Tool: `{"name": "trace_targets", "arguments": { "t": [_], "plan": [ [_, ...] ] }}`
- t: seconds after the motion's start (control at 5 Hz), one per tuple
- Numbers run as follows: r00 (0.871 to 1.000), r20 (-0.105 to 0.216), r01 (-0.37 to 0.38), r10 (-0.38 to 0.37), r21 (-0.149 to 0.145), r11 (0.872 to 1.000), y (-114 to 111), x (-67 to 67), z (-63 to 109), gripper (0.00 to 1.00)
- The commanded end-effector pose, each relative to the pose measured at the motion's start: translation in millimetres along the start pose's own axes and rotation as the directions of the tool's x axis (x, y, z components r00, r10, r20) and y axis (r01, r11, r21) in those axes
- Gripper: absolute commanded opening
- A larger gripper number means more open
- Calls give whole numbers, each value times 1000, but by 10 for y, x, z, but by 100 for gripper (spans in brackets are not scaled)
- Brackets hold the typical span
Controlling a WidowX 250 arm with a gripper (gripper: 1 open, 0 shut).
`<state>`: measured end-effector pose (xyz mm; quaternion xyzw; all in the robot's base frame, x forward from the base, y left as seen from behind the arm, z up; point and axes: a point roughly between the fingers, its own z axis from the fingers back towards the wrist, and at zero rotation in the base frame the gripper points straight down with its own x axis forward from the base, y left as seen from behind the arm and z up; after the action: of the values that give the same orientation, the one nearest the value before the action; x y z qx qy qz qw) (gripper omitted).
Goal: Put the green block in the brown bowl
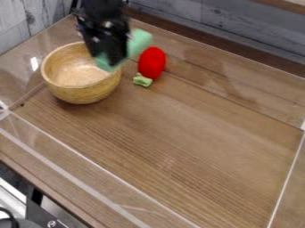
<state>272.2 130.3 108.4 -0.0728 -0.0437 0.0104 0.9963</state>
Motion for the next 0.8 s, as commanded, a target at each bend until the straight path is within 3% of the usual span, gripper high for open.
{"name": "trace_targets", "arguments": {
  "t": [0.0, 0.2, 0.4, 0.6],
  "plan": [
    [996, 58, -73, 71, 39, 997, 294, -23, 118, 0],
    [987, 70, -149, 147, 27, 988, 411, -81, 13, 0],
    [987, 58, -150, 147, 40, 988, 591, -77, -13, 100],
    [986, 71, -154, 151, 34, 988, 693, -41, 111, 100]
  ]
}}
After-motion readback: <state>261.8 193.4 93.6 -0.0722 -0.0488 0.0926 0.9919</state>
